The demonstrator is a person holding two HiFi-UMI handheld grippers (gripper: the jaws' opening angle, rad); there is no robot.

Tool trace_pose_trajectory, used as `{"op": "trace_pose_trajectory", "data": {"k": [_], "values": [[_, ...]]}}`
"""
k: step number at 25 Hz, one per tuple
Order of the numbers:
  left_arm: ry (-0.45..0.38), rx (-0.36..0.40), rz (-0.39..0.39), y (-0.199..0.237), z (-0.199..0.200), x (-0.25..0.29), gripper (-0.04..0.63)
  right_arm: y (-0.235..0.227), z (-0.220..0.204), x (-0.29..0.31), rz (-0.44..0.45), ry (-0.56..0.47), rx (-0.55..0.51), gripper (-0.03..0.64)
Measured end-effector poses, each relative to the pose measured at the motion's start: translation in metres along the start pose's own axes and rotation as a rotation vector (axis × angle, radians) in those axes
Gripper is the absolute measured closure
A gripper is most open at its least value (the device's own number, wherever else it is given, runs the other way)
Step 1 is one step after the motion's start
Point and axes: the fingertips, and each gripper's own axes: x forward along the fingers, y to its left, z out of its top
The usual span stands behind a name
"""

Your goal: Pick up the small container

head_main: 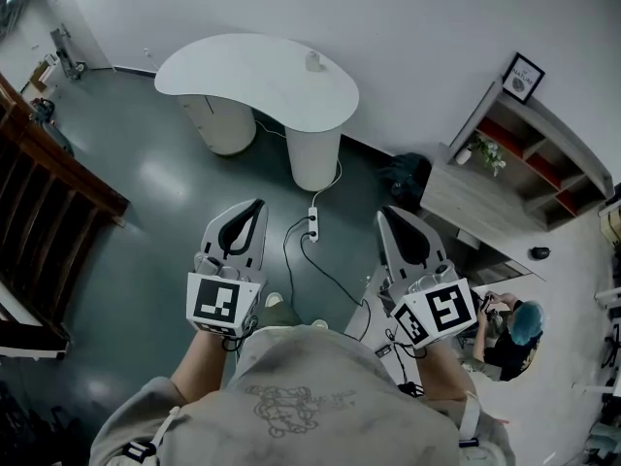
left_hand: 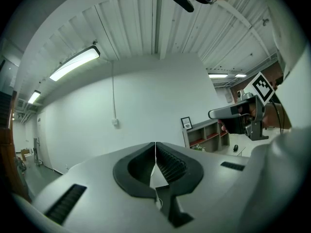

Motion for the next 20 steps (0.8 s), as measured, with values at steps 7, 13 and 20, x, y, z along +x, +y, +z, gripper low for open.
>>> {"op": "trace_pose_trajectory", "data": {"k": [7, 13, 20], "values": [[-0.016, 0.006, 0.009, 0.003, -0.007, 0.012, 0.577, -0.006, -0.016, 0.014, 0.005, 0.006, -0.008, 0.581], [-0.066, 0.014, -0.01, 0.013, -0.012, 0.042, 0.577, -0.012, -0.031, 0.042, -0.005, -0.01, -0.019, 0.581], [-0.068, 0.015, -0.044, 0.044, -0.031, 0.082, 0.577, -0.027, -0.049, 0.089, -0.033, 0.005, -0.005, 0.58]]}}
